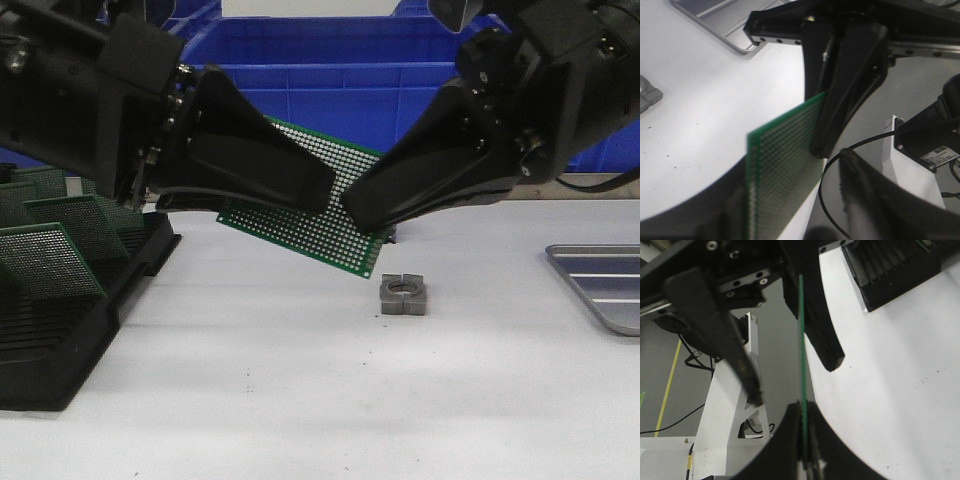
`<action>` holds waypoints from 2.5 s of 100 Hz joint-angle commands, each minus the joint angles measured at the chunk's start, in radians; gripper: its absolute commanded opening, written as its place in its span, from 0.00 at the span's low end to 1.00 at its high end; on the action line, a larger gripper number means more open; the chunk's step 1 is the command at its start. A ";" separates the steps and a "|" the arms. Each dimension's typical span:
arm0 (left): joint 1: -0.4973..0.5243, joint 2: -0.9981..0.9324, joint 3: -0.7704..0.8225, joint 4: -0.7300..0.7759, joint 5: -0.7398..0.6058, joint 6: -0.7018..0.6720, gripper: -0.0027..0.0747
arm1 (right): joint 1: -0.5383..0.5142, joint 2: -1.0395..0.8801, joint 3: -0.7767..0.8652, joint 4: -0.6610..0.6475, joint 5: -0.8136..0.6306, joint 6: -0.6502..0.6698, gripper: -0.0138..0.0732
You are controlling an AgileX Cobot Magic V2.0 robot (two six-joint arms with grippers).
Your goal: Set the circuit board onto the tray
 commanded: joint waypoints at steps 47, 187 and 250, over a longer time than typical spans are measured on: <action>0.147 -0.036 -0.071 -0.100 0.158 0.011 0.70 | -0.128 -0.040 -0.027 -0.001 0.111 0.119 0.08; 0.256 -0.036 -0.119 -0.097 0.199 0.011 0.70 | -0.536 -0.039 0.017 -0.031 -0.703 0.237 0.86; 0.256 -0.087 -0.328 0.863 0.019 0.021 0.70 | -0.536 -0.040 0.017 -0.031 -0.681 0.237 0.86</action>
